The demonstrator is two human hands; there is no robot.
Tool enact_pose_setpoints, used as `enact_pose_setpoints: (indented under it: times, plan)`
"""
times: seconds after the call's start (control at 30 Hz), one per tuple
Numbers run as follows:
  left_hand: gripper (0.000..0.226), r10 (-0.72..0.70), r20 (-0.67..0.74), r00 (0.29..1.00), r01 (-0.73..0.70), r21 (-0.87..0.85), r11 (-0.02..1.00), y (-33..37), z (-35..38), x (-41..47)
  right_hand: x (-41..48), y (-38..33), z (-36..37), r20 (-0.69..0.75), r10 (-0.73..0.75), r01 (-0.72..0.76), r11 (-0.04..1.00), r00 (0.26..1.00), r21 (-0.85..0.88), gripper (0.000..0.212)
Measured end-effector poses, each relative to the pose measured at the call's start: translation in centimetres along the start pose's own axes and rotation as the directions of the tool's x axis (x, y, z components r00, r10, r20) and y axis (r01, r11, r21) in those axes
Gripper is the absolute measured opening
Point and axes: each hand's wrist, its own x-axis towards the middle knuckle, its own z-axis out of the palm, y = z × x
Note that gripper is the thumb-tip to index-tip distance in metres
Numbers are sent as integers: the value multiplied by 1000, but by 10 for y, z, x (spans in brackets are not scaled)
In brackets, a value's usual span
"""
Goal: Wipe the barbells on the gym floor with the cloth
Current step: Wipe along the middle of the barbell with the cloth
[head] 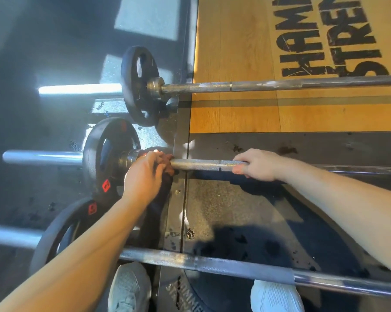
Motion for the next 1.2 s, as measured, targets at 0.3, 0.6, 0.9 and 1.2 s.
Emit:
enact_pose_setpoints:
  times: [0.3, 0.6, 0.9, 1.2]
  plan:
    - [34, 186, -1, 983, -186, -2, 983, 48, 52, -9, -1, 21, 74, -662, -366, 43, 892, 654, -451, 39]
    - [40, 326, 20, 945, -327, 57, 943, 12, 29, -3, 1, 22, 72, -665, -355, 55, 902, 657, -428, 42]
    - [26, 240, -13, 971, -240, -26, 970, 31, 52, -5, 1, 21, 71, -661, -316, 35, 915, 680, -401, 45]
    - [44, 405, 88, 910, -410, 60, 910, 14, 34, 7, 1, 20, 68, -659, -330, 52, 913, 676, -404, 43]
